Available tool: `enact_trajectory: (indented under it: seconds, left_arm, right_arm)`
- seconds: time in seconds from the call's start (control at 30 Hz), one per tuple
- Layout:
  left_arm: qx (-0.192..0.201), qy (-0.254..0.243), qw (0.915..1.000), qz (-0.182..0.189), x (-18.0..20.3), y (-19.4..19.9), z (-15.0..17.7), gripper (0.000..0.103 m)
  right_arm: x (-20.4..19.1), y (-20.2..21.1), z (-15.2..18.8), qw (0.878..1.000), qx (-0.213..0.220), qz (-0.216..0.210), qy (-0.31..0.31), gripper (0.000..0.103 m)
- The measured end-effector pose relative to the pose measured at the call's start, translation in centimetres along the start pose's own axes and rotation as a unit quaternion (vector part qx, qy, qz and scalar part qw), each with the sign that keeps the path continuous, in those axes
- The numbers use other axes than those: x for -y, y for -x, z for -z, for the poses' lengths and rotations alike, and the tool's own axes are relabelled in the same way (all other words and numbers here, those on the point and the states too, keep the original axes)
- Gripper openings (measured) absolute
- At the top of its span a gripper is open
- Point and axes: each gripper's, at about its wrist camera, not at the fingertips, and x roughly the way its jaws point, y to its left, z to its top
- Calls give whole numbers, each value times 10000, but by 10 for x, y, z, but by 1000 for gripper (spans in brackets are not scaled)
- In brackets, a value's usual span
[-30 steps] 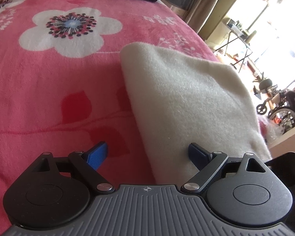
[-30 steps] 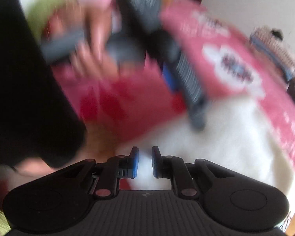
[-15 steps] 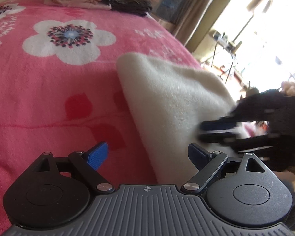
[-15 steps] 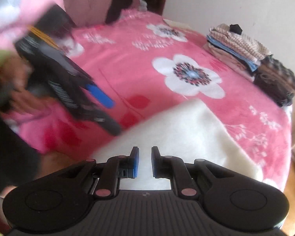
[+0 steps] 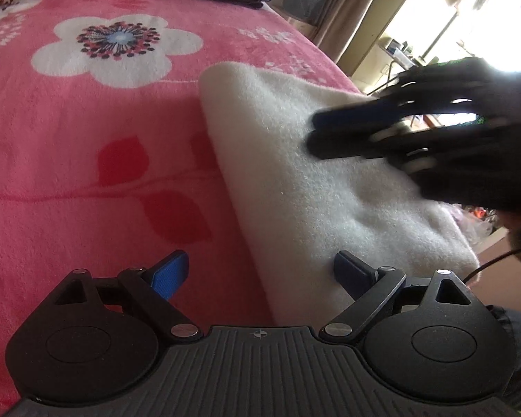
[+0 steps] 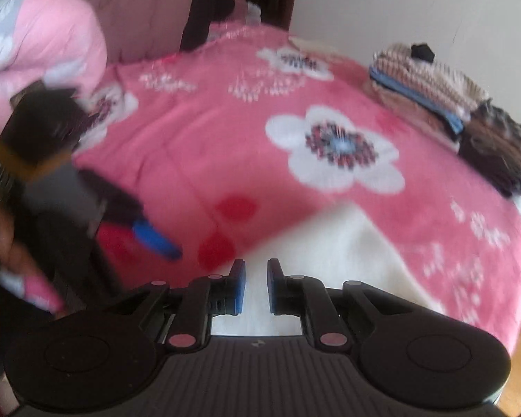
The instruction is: Fold clothes
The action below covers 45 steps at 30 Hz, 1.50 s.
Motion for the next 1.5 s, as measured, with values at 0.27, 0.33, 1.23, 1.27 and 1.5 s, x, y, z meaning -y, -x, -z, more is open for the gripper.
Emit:
enact_trajectory:
  seconds: [0.27, 0.33, 1.23, 1.27, 1.5]
  left_arm:
    - [-29, -41, 10000, -54, 2, -2, 1, 92]
    - [-19, -58, 10000, -76, 4, -2, 1, 92]
    - [-66, -5, 10000, -58, 5, -2, 2, 92]
    - [-69, -9, 10000, -57, 5, -2, 1, 92]
    - [-87, -15, 9999, -81, 6, -2, 2, 92]
  right_arm:
    - [5, -13, -19, 9998, 150, 88, -138, 13]
    - [7, -16, -24, 9996, 187, 110, -172, 13]
    - [35, -66, -35, 9957, 33, 703, -607, 12]
    - [37, -62, -39, 9954, 156, 696, -644, 12]
    - [58, -111, -26, 9944, 168, 507, -917, 12]
